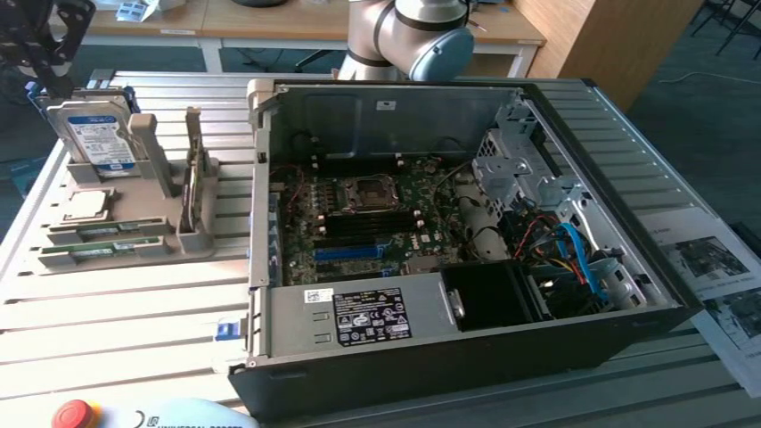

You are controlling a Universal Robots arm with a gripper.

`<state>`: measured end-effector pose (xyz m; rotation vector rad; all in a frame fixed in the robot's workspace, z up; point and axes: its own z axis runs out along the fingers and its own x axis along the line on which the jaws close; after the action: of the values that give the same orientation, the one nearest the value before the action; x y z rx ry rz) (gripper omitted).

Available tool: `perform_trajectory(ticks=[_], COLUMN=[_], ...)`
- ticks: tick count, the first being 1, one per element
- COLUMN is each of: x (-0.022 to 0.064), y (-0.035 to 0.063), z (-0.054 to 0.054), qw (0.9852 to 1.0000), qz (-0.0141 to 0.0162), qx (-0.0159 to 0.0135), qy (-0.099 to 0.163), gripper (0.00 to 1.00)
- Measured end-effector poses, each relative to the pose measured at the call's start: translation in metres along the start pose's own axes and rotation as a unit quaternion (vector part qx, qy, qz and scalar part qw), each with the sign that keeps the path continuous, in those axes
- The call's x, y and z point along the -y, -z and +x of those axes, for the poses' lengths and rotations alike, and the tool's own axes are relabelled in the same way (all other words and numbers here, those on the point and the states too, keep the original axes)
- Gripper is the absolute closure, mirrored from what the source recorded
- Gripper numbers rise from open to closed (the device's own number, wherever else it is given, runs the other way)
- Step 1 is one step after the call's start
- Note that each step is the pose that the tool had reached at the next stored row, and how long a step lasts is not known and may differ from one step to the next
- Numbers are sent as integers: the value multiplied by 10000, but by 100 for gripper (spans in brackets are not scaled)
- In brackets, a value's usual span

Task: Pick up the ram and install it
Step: 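Pick up the ram and move it above insertion slot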

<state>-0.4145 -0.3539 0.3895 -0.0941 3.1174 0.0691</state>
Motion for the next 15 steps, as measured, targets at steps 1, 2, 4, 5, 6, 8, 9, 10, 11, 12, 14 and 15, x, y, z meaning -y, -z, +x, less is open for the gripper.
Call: perform_trajectory(ticks=[1, 2, 4, 5, 6, 8, 9, 10, 11, 12, 14, 15], x=[0, 0, 0, 0, 0, 0, 0, 0, 0, 0, 0, 0], y=[0, 0, 0, 0, 0, 0, 0, 0, 0, 0, 0, 0], z=[0, 0, 0, 0, 0, 0, 0, 0, 0, 0, 0, 0], qw=[10000, 9999, 9995, 9992, 9989, 9981, 9977, 9973, 9968, 9963, 9951, 9945], qz=[-2, -4, -7, -9, -11, -14, -15, -17, -18, -20, -23, -24], qx=[-3, -7, -14, -17, -20, -27, -30, -32, -35, -37, -43, -45], qy=[77, 158, 318, 394, 466, 610, 674, 734, 795, 860, 984, 1043], gripper=[89, 89, 89, 89, 89, 89, 89, 89, 89, 89, 89, 89])
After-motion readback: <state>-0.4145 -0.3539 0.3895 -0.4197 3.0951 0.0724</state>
